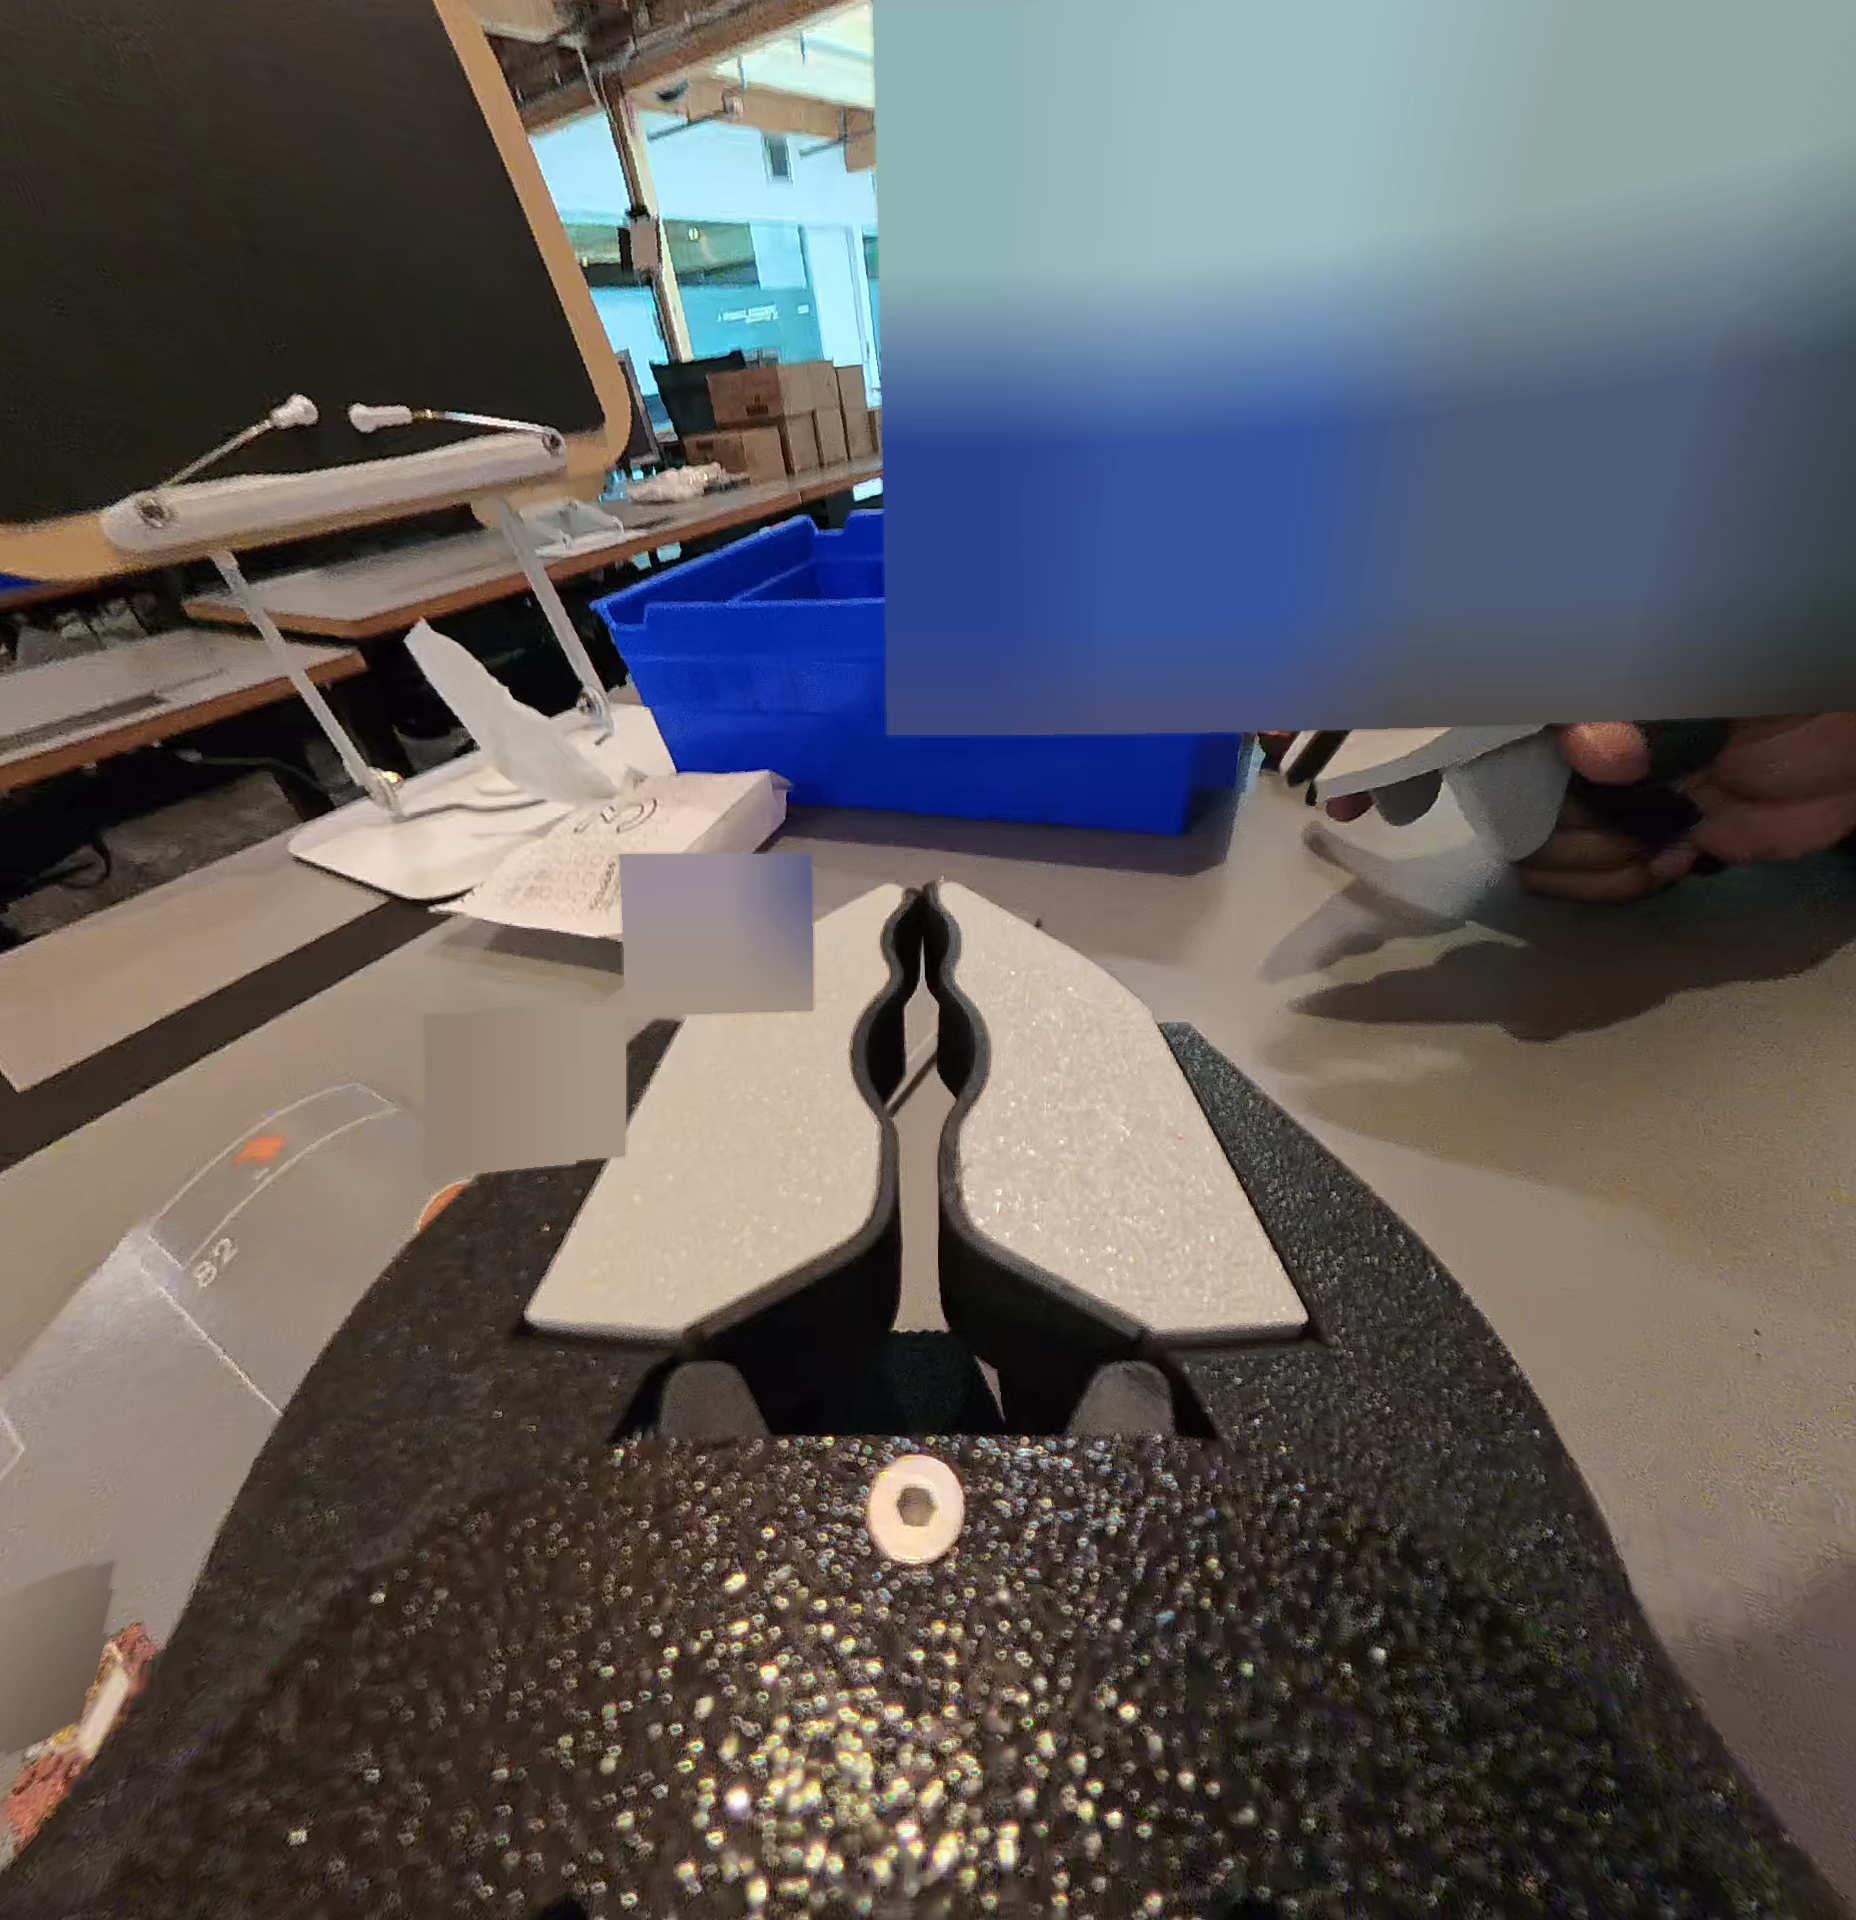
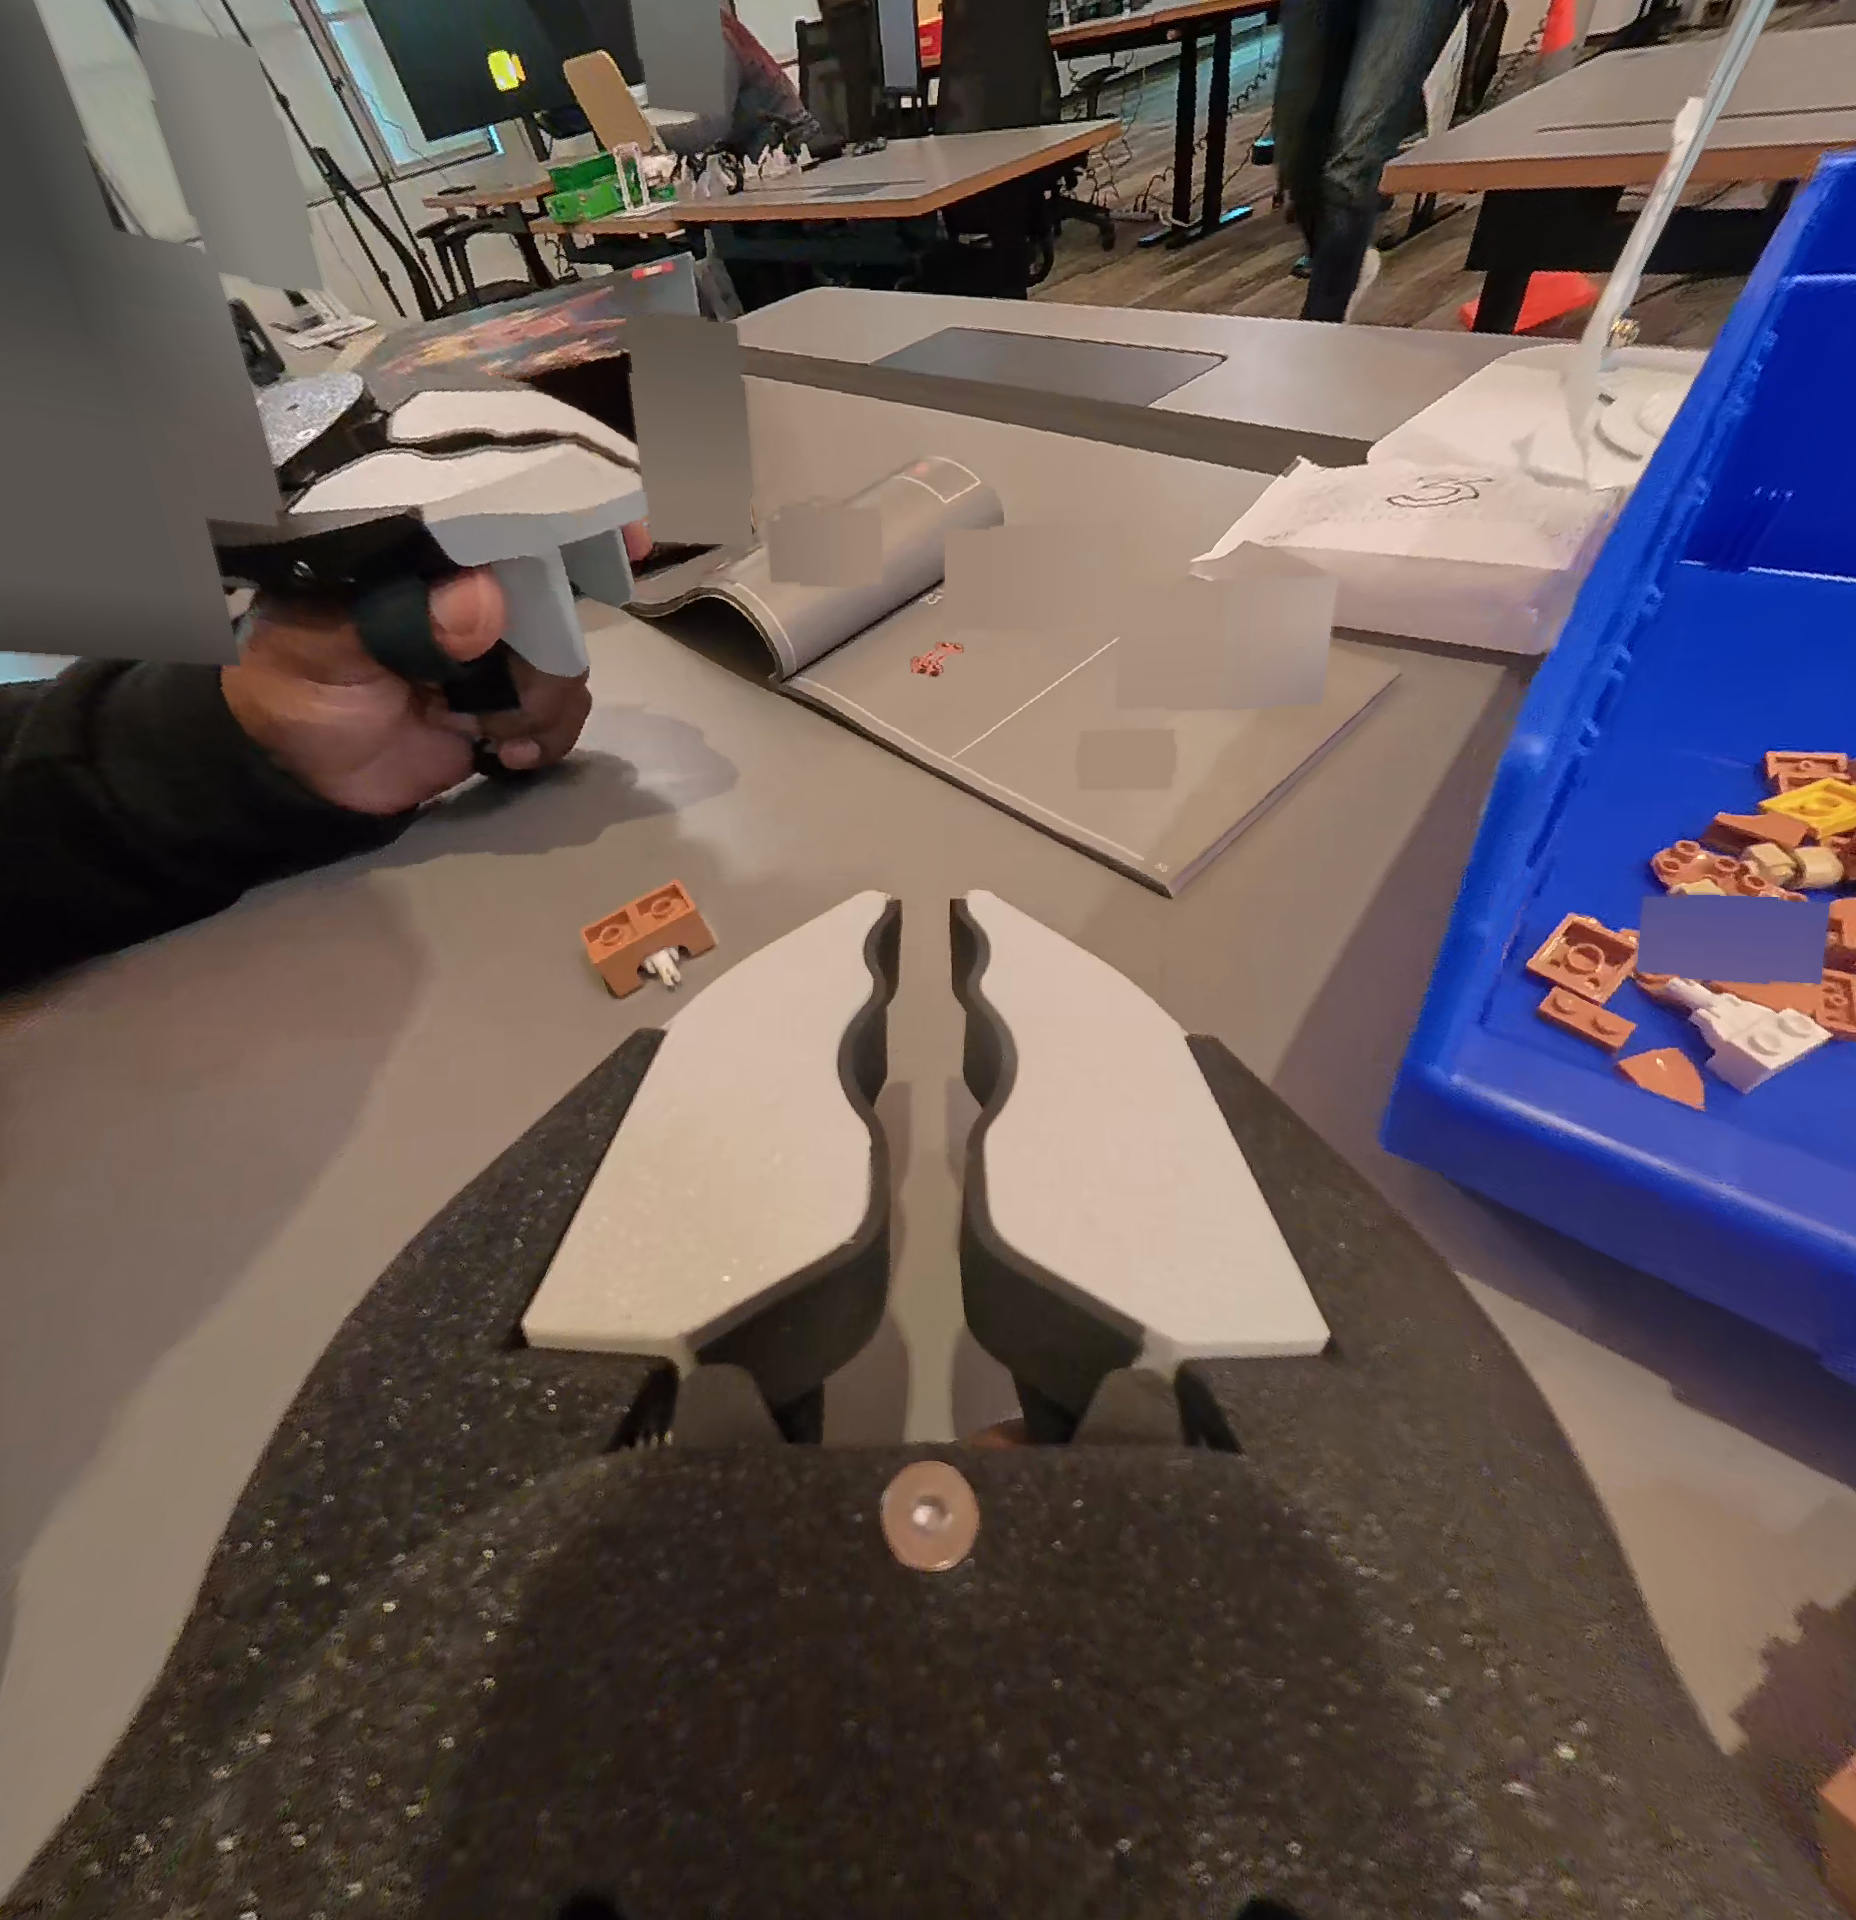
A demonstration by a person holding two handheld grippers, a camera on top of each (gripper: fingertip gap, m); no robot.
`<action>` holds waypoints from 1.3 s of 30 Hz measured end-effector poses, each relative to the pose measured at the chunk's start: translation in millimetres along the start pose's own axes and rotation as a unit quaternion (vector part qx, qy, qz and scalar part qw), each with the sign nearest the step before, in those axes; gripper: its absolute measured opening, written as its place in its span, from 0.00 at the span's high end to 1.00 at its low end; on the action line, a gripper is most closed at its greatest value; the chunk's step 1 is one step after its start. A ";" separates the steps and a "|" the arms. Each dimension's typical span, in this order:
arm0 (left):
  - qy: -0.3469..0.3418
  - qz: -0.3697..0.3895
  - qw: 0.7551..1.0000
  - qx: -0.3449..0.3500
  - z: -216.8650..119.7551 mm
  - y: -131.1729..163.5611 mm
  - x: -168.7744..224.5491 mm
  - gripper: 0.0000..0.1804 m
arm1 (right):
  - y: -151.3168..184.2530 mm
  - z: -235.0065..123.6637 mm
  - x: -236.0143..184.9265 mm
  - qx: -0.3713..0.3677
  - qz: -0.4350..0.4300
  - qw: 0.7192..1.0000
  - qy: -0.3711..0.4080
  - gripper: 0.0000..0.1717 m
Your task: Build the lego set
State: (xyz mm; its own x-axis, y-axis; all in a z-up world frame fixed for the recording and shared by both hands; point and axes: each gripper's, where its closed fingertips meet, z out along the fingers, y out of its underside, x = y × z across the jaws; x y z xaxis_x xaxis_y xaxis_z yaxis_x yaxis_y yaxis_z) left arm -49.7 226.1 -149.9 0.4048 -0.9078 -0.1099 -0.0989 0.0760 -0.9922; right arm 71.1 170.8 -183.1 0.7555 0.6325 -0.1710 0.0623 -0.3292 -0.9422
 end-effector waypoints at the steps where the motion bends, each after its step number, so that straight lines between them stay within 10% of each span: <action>1: 0.000 0.003 1.000 0.010 -0.4 -2.4 -0.4 1.00 | -0.6 3.2 -1.2 0.000 0.000 1.000 0.003 0.95; 15: -0.002 -0.003 0.989 0.148 9.5 -32.9 -16.3 1.00 | -12.7 57.3 -13.3 -0.008 -0.042 0.999 0.029 0.95; 39: 0.002 -0.016 0.987 0.158 8.6 -34.5 -15.1 1.00 | -14.9 62.5 -14.4 -0.004 -0.048 0.999 0.020 0.95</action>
State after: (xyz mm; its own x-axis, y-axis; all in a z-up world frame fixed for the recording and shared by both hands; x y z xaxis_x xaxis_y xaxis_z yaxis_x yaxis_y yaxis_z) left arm -44.7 240.8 -114.6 0.3990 -0.9135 -0.0790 0.2027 0.1718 -0.9641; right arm 18.5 210.4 -184.6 0.7713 0.6327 -0.0684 0.1412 -0.2750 -0.9510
